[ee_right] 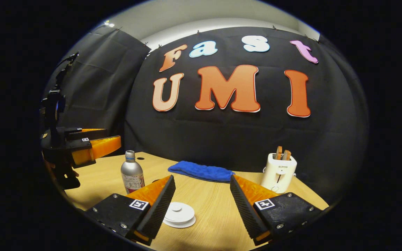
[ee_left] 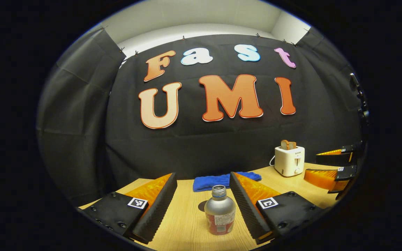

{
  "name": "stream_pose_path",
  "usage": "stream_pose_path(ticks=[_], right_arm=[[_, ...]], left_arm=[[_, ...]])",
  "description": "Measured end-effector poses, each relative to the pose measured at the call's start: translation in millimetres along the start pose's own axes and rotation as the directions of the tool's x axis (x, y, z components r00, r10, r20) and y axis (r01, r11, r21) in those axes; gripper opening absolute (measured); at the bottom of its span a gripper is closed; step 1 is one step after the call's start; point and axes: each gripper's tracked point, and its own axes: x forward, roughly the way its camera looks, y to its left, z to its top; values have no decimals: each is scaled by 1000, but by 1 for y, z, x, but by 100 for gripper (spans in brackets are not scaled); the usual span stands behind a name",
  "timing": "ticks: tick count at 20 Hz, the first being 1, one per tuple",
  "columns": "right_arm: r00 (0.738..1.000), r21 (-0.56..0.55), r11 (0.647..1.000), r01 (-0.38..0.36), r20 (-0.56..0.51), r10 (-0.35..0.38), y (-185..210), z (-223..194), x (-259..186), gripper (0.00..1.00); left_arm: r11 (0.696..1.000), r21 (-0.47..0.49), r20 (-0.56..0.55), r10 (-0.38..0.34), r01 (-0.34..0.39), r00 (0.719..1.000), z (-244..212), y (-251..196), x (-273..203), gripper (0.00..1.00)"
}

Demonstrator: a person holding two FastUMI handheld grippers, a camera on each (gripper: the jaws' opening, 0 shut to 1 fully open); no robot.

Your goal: Open the teacup lid with one hand, grasp the water bottle and pour water into the teacup with the other hand; after pouring, place the water bottle on the coaster and then close the teacup lid.

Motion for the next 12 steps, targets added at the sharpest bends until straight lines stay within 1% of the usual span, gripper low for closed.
stream_pose_path(ticks=[3,5,6,7,11,12], right_arm=[[998,4,999,-32,-57,33,12,-20,10,92],[994,-11,999,-31,-105,30,13,-36,16,92],[991,-13,999,-39,-126,37,16,-44,19,92],[989,-15,999,-52,-142,50,21,-52,22,92],[981,-23,995,-100,-171,94,36,-64,28,92],[978,-22,994,-110,-182,104,39,-67,30,92]], left_arm=[[1000,-7,-21,0,0,1000,-11,1,-1,100],[1000,-2,-34,1,-1,999,-17,2,0,100],[1000,6,-40,2,-2,999,-20,4,0,96],[1000,9,-46,4,-4,999,-23,6,0,99],[1000,-7,-69,-13,13,998,-33,3,0,99],[1000,-14,-73,-22,21,997,-35,2,0,96]])
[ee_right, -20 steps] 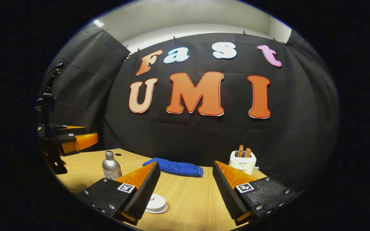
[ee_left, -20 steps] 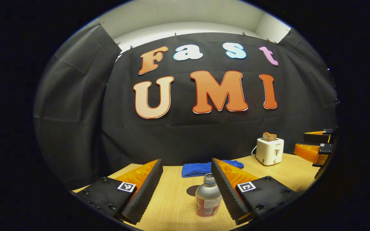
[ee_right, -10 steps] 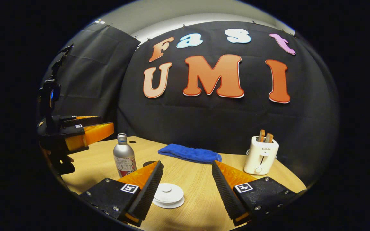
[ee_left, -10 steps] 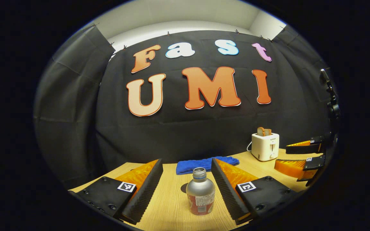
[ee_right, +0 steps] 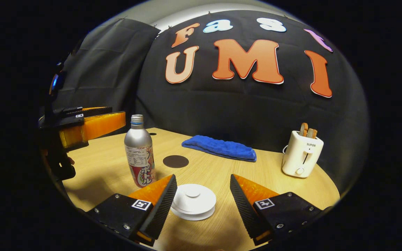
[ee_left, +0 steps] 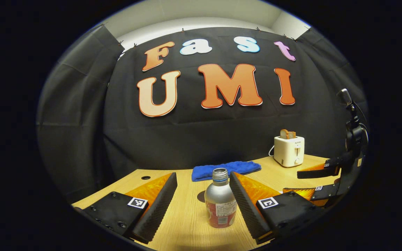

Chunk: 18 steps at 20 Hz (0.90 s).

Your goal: Open the teacup lid with one hand, grasp the water bottle and pour water into the teacup with the other hand; after pouring, place the water bottle on the coaster and then close the teacup lid.

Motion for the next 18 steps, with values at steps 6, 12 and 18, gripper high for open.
stream_pose_path(ticks=[6,12,18], right_arm=[[999,-11,1000,-9,-37,8,7,-11,14,70],[996,-56,998,-18,-86,14,9,-22,19,45],[995,-74,996,-42,-93,35,11,-21,22,27]], left_arm=[[1000,-26,-30,-10,9,999,-14,-2,2,99],[999,-33,-54,-14,12,998,-26,0,6,99],[999,-43,-77,-31,28,997,-35,-2,9,96]])
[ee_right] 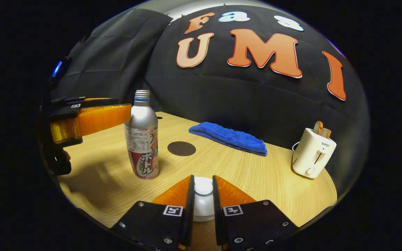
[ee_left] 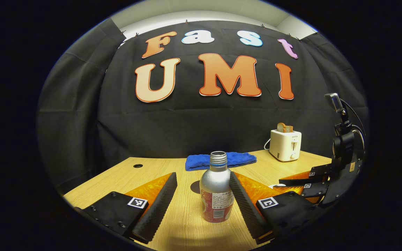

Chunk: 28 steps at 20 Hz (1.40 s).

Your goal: Open the teacup lid with one hand, grasp the water bottle and pour water into the teacup with the other hand; after pouring, place the water bottle on the coaster and then close the teacup lid.

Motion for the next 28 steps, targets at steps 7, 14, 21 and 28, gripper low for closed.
stream_pose_path(ticks=[7,14,21,28], right_arm=[[1000,33,999,-6,9,6,-4,4,-5,22],[993,56,997,48,105,-53,-30,32,-35,22],[976,86,984,156,139,-167,-77,36,-67,22],[961,136,964,229,127,-247,-112,25,-82,22]], left_arm=[[999,-2,-19,-33,33,999,-6,-9,-2,99],[998,4,-57,-67,67,996,-26,-24,6,99],[997,-33,-103,-75,72,992,-48,-29,23,99],[994,-87,-201,-85,69,976,-79,-32,34,99]])
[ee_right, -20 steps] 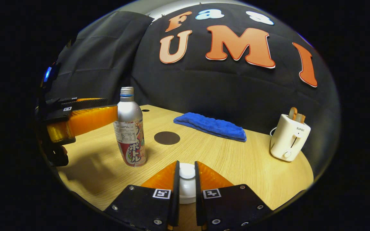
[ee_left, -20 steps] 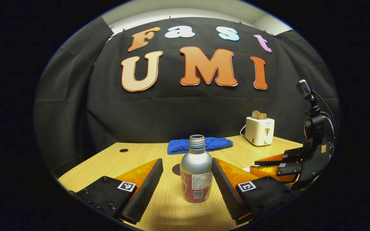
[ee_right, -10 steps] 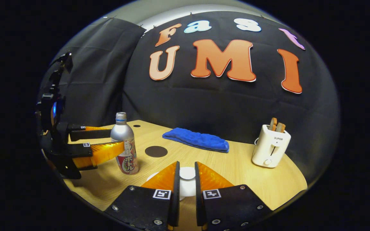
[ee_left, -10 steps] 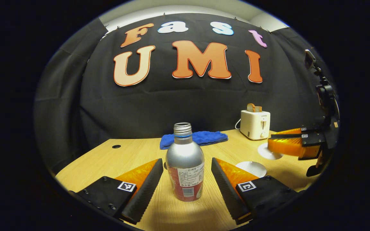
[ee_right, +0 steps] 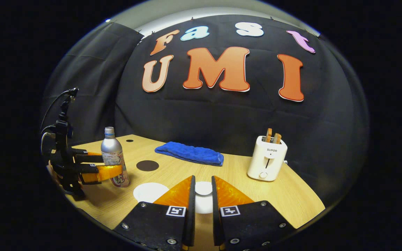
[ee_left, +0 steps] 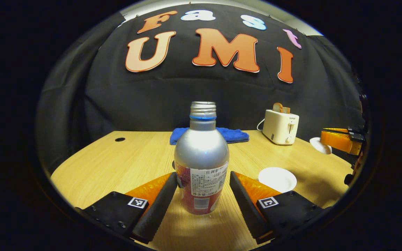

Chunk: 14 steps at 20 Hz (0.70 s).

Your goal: Open the teacup lid with one hand, grasp the water bottle and pour water into the teacup with the other hand; after pouring, place the water bottle on the coaster and then close the teacup lid.

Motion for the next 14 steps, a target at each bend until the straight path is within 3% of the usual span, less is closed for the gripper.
stream_pose_path(ticks=[3,6,7,8,10,11,14], right_arm=[[1000,7,1000,10,-3,-10,-3,-3,-3,22],[1000,-8,1000,-8,-8,8,1,-6,-8,22],[1000,-21,1000,-6,-5,6,0,-5,-9,22],[1000,-34,999,-5,-2,5,1,-5,-10,22],[1000,-41,999,-7,-3,7,2,-4,-9,22],[1000,-38,999,-7,-2,7,2,-4,-10,22],[1000,-31,1000,0,6,0,-1,-2,-12,22]], left_arm=[[1000,-9,-16,13,-13,1000,-5,4,4,98],[1000,8,-16,28,-28,999,-5,8,6,84],[999,14,-12,29,-29,1000,-4,9,5,86],[999,23,-8,34,-34,999,-1,10,5,82],[996,66,3,58,-58,998,4,17,3,84],[993,93,15,76,-77,997,9,23,3,79],[972,189,39,132,-137,991,24,36,2,83]])
